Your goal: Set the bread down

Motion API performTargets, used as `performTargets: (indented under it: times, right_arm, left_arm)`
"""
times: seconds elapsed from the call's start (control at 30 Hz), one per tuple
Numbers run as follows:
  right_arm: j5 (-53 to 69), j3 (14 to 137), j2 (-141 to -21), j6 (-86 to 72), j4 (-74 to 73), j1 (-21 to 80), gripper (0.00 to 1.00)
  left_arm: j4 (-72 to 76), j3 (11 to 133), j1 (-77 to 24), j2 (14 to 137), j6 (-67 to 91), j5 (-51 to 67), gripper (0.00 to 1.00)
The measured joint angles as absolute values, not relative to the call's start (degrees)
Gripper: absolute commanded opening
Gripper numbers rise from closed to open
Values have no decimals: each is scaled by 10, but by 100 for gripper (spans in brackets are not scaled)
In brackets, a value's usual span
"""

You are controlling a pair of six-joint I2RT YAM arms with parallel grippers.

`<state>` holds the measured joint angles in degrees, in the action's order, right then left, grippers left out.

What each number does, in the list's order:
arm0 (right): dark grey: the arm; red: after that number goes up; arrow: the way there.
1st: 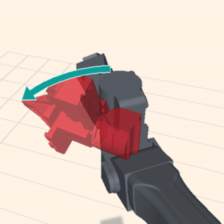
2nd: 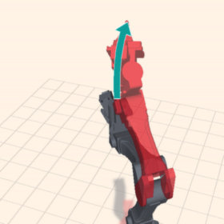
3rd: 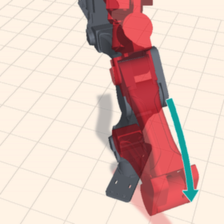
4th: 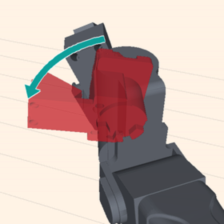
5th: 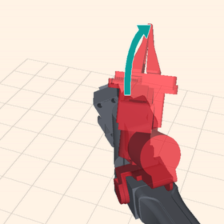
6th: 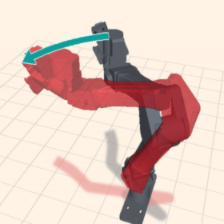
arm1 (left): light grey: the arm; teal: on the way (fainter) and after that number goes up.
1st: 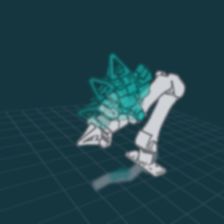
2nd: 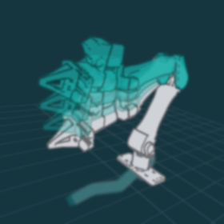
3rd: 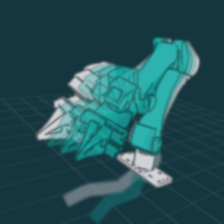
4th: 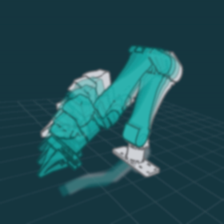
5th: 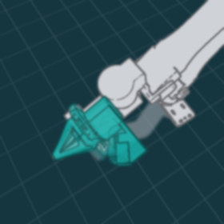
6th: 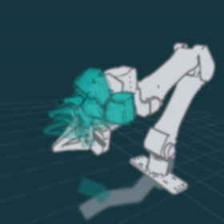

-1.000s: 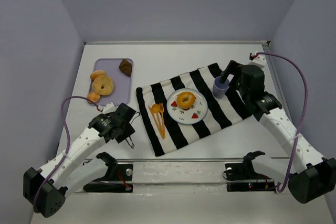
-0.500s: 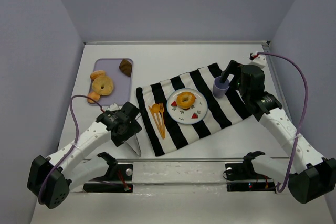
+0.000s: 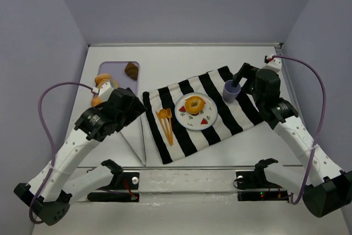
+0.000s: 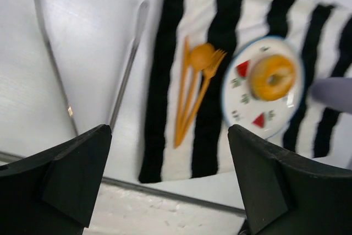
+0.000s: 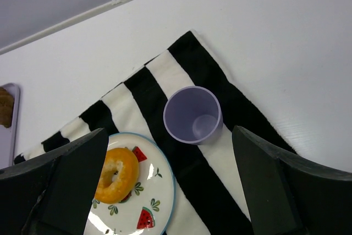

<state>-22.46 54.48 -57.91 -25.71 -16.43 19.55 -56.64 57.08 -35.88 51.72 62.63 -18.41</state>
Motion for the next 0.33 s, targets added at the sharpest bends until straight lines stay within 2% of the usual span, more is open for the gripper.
performTargets:
  times: [0.1, 0.33]
  right_arm:
    - [-224, 545, -573, -259, -164, 196, 100]
    - [-249, 546, -565, -278, -177, 196, 100]
  left_arm:
    - [-523, 647, -359, 498, 596, -230, 99]
    - [-408, 652, -358, 469, 504, -267, 99]
